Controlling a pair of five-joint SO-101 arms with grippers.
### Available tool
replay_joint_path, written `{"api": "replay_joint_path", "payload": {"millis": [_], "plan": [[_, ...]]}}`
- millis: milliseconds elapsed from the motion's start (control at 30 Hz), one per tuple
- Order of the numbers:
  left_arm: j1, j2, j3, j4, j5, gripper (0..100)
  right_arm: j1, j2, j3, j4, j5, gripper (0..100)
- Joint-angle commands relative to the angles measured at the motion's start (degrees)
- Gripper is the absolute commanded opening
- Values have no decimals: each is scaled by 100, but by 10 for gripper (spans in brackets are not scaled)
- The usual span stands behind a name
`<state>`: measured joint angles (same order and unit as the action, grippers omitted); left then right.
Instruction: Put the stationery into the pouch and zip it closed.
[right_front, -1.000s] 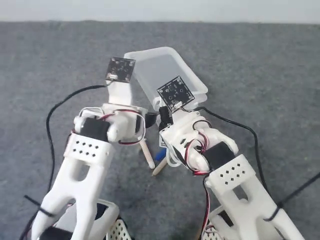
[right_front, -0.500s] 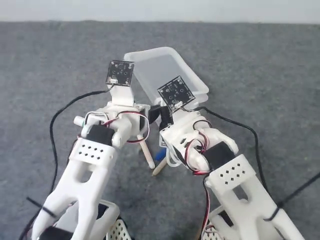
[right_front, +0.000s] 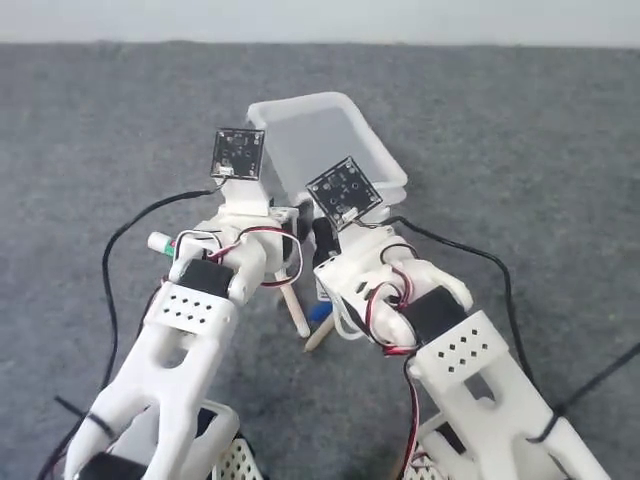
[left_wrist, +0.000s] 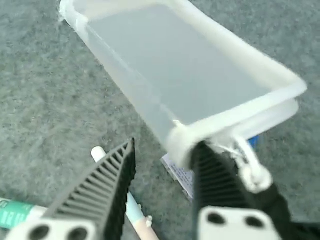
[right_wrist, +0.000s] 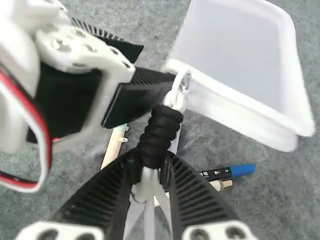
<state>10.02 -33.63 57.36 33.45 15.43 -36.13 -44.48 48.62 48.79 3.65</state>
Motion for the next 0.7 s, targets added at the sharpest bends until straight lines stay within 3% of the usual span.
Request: {"api": "replay_joint_path", "payload": {"millis": [0,167,667], "plan": [[-35,-281,-75,-167,70,71,233,-295,-105,-127,70,6],[-185,-299,-84,-149,79,10,541,-242,-105,-259,79,6],[-976,-308,-145,0,114,10,1385,-251,-105,-523,53,6]]}}
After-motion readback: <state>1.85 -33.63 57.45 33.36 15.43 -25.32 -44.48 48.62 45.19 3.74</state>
